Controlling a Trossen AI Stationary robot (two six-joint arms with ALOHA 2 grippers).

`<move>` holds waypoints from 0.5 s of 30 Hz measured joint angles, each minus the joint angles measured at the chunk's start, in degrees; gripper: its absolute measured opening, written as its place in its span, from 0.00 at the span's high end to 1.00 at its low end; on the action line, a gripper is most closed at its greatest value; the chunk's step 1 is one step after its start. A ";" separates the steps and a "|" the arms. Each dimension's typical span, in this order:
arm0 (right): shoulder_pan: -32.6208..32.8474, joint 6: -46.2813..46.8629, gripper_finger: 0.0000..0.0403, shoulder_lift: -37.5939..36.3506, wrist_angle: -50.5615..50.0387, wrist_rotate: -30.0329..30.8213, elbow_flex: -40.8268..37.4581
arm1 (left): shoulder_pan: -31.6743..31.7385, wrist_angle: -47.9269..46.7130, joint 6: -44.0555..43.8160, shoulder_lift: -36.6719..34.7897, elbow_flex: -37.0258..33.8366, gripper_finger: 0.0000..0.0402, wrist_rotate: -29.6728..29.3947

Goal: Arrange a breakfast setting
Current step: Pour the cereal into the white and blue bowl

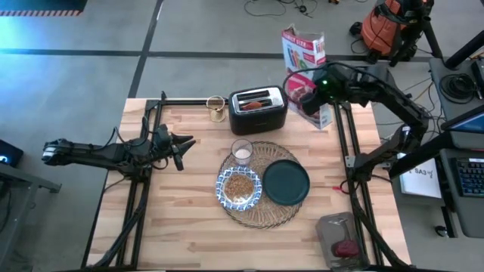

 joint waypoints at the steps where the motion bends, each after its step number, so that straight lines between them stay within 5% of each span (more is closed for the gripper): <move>1: -0.18 -0.10 0.89 0.00 0.06 1.70 -0.80 | 0.00 0.00 0.00 0.00 0.00 0.79 0.00; 6: -1.97 -0.84 0.89 0.04 0.11 8.49 -6.43 | -0.01 0.00 0.00 0.00 0.00 0.79 0.00; 15: -8.59 -0.81 0.89 -0.48 0.43 8.10 -19.67 | 0.00 0.02 0.00 0.00 0.00 0.79 0.00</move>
